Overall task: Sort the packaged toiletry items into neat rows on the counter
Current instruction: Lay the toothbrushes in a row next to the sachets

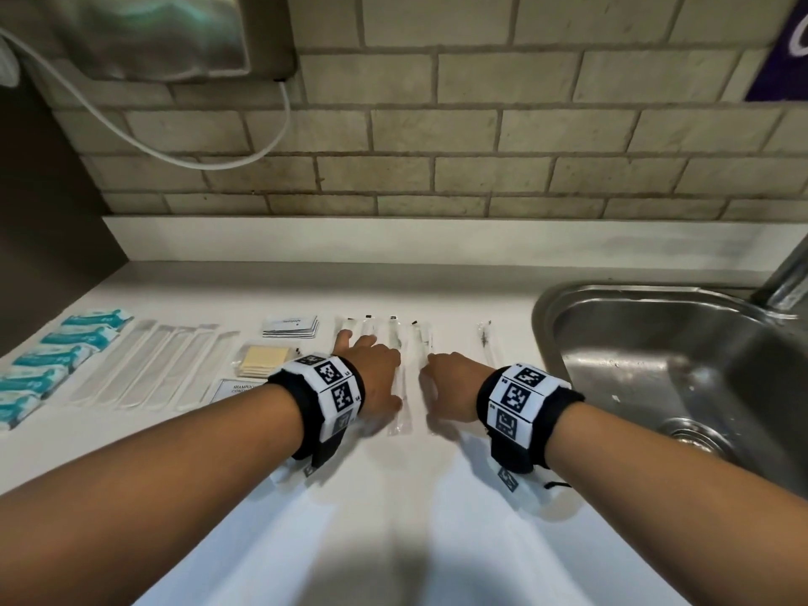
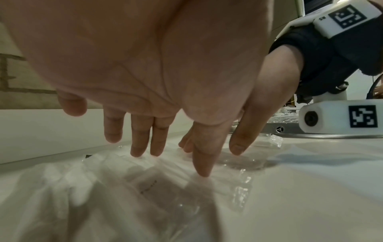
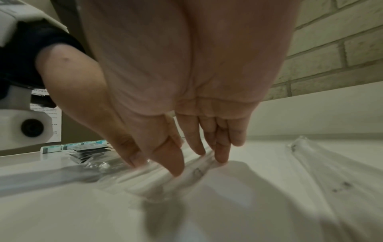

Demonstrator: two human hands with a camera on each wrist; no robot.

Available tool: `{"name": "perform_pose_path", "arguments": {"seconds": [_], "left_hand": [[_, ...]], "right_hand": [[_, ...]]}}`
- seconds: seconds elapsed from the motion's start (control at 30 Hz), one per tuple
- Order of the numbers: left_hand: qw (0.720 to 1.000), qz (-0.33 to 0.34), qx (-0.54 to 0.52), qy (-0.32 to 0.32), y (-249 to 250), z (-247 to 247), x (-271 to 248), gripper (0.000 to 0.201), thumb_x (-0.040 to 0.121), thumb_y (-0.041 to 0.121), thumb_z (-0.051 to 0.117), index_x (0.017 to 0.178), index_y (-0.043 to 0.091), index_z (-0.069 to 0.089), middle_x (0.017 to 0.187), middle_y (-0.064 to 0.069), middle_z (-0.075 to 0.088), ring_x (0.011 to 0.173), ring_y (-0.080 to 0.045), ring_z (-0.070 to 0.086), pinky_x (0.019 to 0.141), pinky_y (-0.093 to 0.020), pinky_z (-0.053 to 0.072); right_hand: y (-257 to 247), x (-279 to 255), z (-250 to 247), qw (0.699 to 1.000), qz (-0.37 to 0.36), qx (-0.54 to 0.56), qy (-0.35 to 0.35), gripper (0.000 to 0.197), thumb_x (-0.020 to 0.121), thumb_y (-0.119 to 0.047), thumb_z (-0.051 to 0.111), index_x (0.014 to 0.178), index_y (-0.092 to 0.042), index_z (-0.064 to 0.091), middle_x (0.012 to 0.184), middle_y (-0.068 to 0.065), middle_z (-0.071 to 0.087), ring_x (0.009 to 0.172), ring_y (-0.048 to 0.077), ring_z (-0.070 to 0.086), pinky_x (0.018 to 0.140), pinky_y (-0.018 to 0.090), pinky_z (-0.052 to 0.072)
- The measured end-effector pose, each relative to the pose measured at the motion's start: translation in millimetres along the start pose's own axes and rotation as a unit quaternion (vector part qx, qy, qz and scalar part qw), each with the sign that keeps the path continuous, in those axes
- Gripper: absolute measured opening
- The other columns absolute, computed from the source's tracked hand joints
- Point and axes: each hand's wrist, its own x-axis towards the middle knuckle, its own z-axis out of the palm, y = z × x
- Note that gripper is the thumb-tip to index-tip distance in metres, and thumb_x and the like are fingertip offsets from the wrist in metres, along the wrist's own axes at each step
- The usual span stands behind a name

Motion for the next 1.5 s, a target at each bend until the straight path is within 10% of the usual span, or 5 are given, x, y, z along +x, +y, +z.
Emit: {"name": "perform_pose_path", "arguments": {"seconds": [0.27,0.4,0.6,0.93,1.5], "left_hand": [[1.0,0.005,-0.005,-0.009,1,-6,-2,0.064,0.081,0.053,0.058,0.137,0.026,0.044,0.144,0.002,0.047,0.147,-0.022,0.018,0.115,-0.052,-0.001],[0.998,0.009,-0.041,0.044,6,-10,-8,0.063,0.081,0.051,0.06,0.138,0.03,0.043,0.144,0.004,0.046,0.142,-0.02,0.025,0.116,-0.048,-0.001],[0.994,0.081,-0.056,0.048,31,-13,-6,0.054,0.088,0.052,0.053,0.136,0.029,0.049,0.146,0.007,0.046,0.144,-0.02,0.022,0.115,-0.051,-0.002],[0.997,0.078,-0.005,-0.005,42,-1,-3,0.058,0.087,0.058,0.047,0.135,0.027,0.049,0.15,0.008,0.039,0.148,-0.024,0.012,0.114,-0.054,-0.006],[0.997,0.072,-0.003,-0.018,35,1,3,0.062,0.089,0.059,0.043,0.143,0.029,0.039,0.16,0.009,0.022,0.149,-0.022,0.008,0.116,-0.053,-0.005]], "right_hand": [[5,4,6,0.999,-0.026,0.015,0.039,0.023,0.074,-0.015,0.071,0.095,-0.01,0.065,0.101,0.005,0.061,0.089,0.022,0.062,0.072,0.031,0.053],[17,-5,-1,0.996,-0.041,0.013,0.082,0.038,0.088,-0.029,0.055,0.124,-0.019,0.058,0.121,0.005,0.053,0.111,0.027,0.052,0.09,0.037,0.047],[46,-24,-21,0.988,0.118,-0.052,0.08,0.046,0.094,-0.021,0.047,0.14,-0.013,0.043,0.139,0.011,0.042,0.13,0.03,0.039,0.106,0.044,0.041],[33,-37,-13,0.994,0.068,-0.079,0.013,0.036,0.095,-0.019,0.05,0.128,-0.004,0.054,0.129,0.011,0.05,0.122,0.024,0.047,0.095,0.027,0.042],[16,-8,-8,0.996,0.053,-0.07,0.028,0.033,0.087,-0.028,0.062,0.11,-0.004,0.058,0.105,0.01,0.056,0.117,0.024,0.044,0.097,0.038,0.047]]}}
